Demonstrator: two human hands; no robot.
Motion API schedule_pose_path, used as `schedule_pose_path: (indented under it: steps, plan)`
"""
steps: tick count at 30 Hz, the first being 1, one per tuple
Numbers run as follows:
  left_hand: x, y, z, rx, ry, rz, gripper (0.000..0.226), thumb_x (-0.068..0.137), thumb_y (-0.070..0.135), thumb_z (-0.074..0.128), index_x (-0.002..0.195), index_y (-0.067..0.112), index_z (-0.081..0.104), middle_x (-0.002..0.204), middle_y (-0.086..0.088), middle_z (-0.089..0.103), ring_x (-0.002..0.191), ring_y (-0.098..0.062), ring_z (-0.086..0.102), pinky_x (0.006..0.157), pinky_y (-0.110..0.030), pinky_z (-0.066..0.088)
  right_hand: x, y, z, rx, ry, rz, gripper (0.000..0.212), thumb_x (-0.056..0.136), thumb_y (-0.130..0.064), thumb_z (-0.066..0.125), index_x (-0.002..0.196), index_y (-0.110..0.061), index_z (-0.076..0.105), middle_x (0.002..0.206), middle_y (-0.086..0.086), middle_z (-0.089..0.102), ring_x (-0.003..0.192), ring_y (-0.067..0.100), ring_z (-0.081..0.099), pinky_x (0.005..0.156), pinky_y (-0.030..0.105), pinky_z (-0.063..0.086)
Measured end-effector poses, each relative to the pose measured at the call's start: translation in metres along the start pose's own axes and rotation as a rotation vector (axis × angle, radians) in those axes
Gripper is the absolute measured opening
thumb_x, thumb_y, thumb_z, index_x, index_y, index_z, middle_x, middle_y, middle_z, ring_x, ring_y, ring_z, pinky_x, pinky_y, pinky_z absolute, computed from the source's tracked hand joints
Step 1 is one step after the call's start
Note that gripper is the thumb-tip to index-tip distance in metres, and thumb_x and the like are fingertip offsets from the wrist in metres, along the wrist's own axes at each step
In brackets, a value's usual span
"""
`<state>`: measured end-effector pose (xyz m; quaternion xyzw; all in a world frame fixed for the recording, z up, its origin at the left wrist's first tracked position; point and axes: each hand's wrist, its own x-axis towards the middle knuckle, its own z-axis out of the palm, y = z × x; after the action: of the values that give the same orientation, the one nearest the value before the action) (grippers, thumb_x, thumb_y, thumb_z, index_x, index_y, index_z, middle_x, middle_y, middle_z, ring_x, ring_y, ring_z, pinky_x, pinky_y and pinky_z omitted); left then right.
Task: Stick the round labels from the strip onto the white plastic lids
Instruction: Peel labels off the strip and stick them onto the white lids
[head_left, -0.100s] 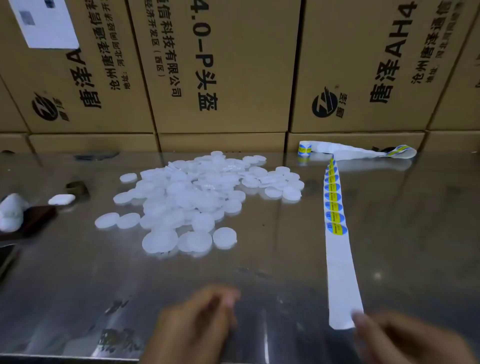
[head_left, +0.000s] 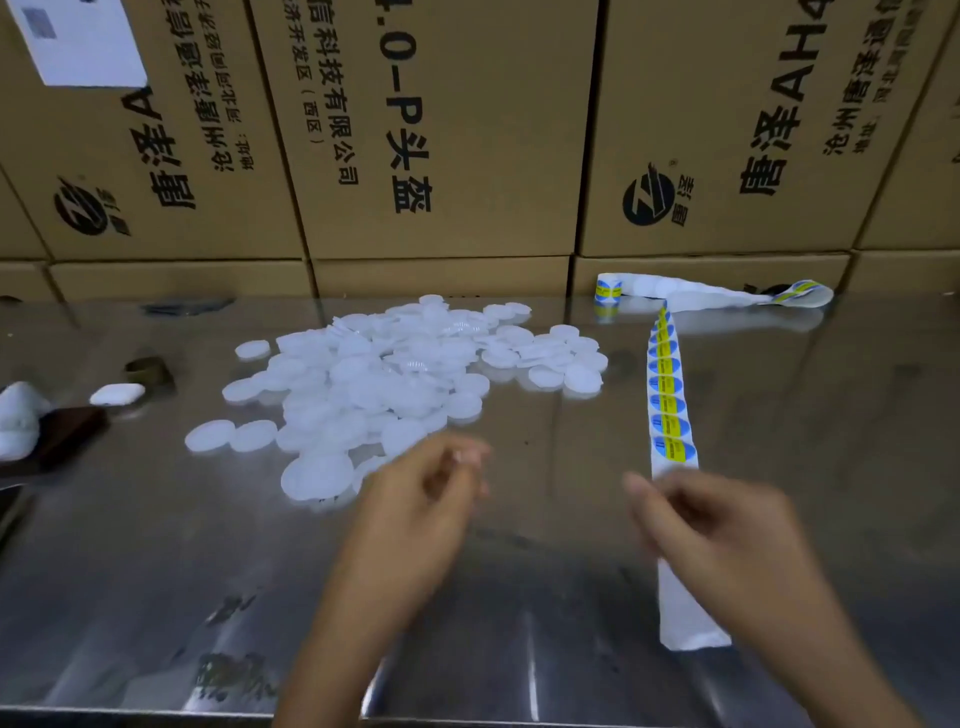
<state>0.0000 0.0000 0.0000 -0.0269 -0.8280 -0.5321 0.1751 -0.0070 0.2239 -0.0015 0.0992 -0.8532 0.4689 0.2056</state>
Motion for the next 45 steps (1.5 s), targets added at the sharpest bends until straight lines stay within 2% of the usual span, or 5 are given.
schedule_pose_path:
  steps: [9,19,28,38,45]
  plan:
    - [0.138,-0.059,0.070,0.210,-0.160,-0.006,0.026,0.096,0.006,0.047,0.105,0.018,0.068,0.098,-0.001,0.072,0.092,-0.016,0.067,0.088,-0.035,0.054,0.118,0.060,0.131,-0.042,-0.160,-0.022,0.023,0.092,-0.021,0.061,0.069,-0.026,0.061,0.062,-0.009,0.063,0.059,0.002,0.057,0.055,0.018,0.038]
    - [0.154,-0.100,0.063,-0.002,-0.202,-0.159,0.032,0.098,-0.001,0.041,0.096,0.019,0.067,0.089,-0.007,0.069,0.083,-0.020,0.070,0.083,-0.035,0.061,0.116,0.080,0.147,-0.159,-0.305,-0.084,0.009,0.090,-0.022,0.064,0.088,-0.016,0.071,0.087,-0.005,0.060,0.094,0.015,0.054,0.076,0.016,0.037]
    - [0.155,-0.094,0.056,-0.295,-0.107,-0.305,0.030,0.097,0.000,0.045,0.099,0.013,0.072,0.091,-0.006,0.075,0.081,-0.019,0.070,0.076,-0.029,0.060,0.097,0.069,0.165,-0.359,-0.381,-0.225,0.075,0.058,-0.092,0.047,0.118,-0.049,0.054,0.102,-0.029,0.037,0.099,-0.003,0.027,0.089,0.031,0.025]
    - [0.155,-0.085,0.050,-0.338,-0.025,-0.288,0.021,0.096,0.014,0.058,0.106,0.024,0.073,0.114,0.001,0.071,0.110,-0.019,0.066,0.092,-0.029,0.052,0.109,0.071,0.160,-0.285,-0.175,-0.203,0.058,0.065,-0.075,0.058,0.109,-0.038,0.064,0.114,-0.021,0.051,0.113,0.004,0.039,0.088,0.030,0.026]
    - [0.150,-0.081,0.059,-0.849,-0.375,-0.397,0.035,0.101,0.001,0.049,0.133,0.012,0.056,0.123,-0.020,0.068,0.102,-0.042,0.071,0.079,-0.039,0.062,0.121,0.069,0.137,-0.175,-0.014,-0.157,0.049,0.071,-0.061,0.072,0.115,-0.043,0.062,0.105,-0.024,0.053,0.107,-0.002,0.040,0.090,0.027,0.029]
